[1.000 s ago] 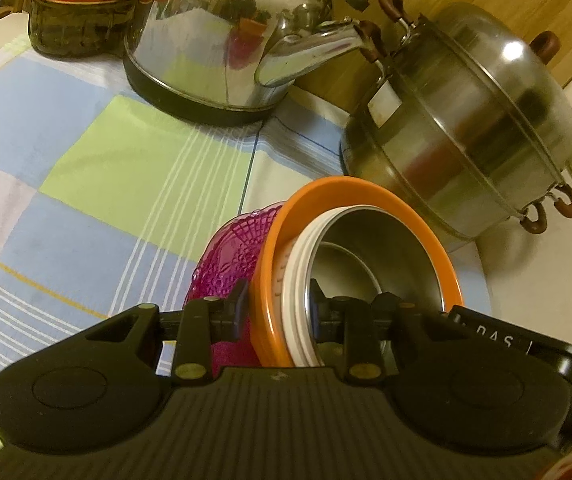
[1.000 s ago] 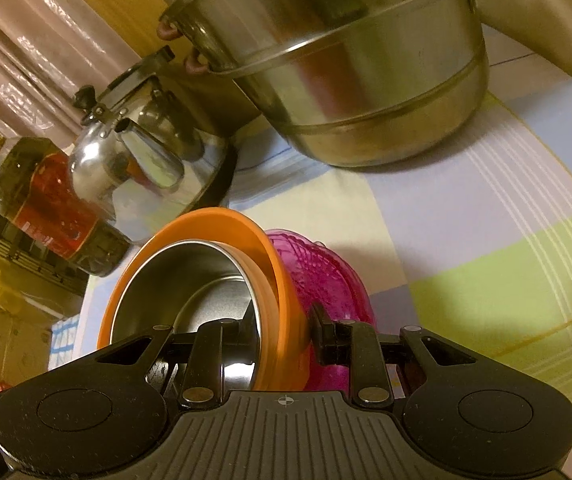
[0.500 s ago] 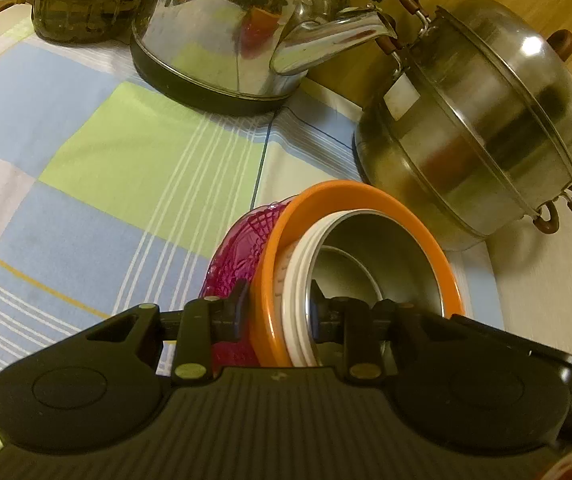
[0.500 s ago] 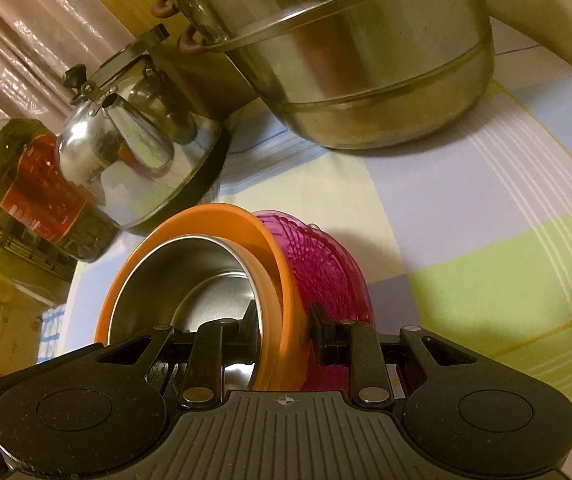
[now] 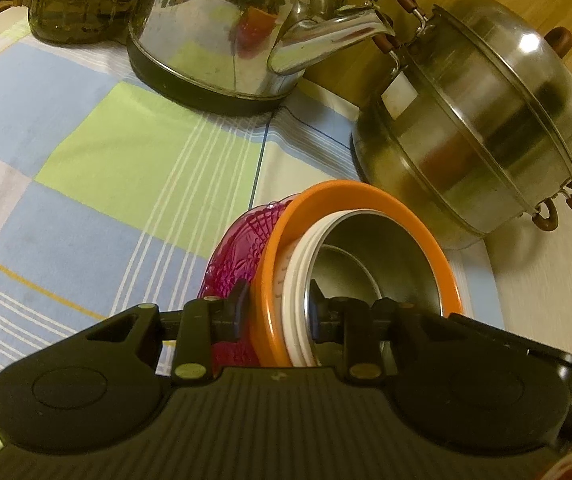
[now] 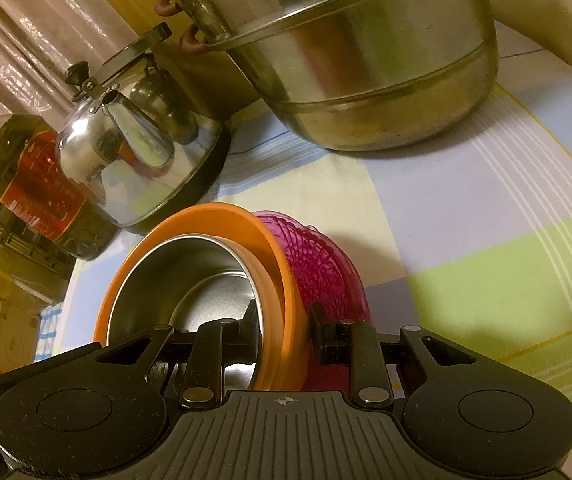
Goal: Organize plates and bowls
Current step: 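Carry the orange bowl stack with both grippers over the pink bowls, then lower the orange bowl stack onto the pink bowls and open both grippers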
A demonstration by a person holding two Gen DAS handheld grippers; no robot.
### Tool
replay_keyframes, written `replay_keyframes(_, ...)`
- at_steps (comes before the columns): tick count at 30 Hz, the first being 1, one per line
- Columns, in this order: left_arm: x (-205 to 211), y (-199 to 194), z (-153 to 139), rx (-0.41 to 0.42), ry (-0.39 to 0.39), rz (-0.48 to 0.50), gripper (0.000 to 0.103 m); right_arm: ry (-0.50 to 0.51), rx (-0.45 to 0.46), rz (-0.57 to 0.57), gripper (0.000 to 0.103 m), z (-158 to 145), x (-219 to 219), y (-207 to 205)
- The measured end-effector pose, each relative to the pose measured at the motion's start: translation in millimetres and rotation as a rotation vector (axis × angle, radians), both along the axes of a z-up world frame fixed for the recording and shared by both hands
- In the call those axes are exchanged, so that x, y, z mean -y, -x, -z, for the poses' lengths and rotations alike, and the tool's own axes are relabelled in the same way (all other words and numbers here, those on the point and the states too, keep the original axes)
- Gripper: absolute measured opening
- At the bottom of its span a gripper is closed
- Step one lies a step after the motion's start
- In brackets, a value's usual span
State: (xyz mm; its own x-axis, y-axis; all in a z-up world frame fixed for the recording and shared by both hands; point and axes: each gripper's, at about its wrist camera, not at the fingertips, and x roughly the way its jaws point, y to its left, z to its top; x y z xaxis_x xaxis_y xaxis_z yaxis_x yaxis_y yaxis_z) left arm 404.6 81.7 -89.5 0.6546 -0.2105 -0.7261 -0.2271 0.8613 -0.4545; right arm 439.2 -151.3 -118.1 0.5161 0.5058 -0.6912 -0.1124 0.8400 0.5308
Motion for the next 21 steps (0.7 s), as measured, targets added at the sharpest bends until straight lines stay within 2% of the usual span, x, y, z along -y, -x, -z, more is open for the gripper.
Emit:
replay_keyframes(4, 0.2, 1.9, -3.6, 0.012, -0.011, -0.006, 0.025, -0.005, 0.009, -0.012, 0.031, -1.5, -1.0, 1.1)
replay_keyframes(6, 0.2, 2.0, -4.3, 0.014, -0.013, -0.006, 0.025, -0.009, 0.024, -0.020, 0.041, -3.9, -1.8, 2.2)
replay_keyframes(8, 0.3, 2.1, -4.2, 0.013, -0.013, -0.007, 0.025, -0.007, 0.038, -0.025, 0.045, -6.8, -2.1, 3.9)
replay_keyframes(21, 1.2, 5.2, -9.5, 0.028, -0.027, -0.006, 0.038, -0.014, 0.061, -0.029, 0.049, -14.0, 3.4, 7.9)
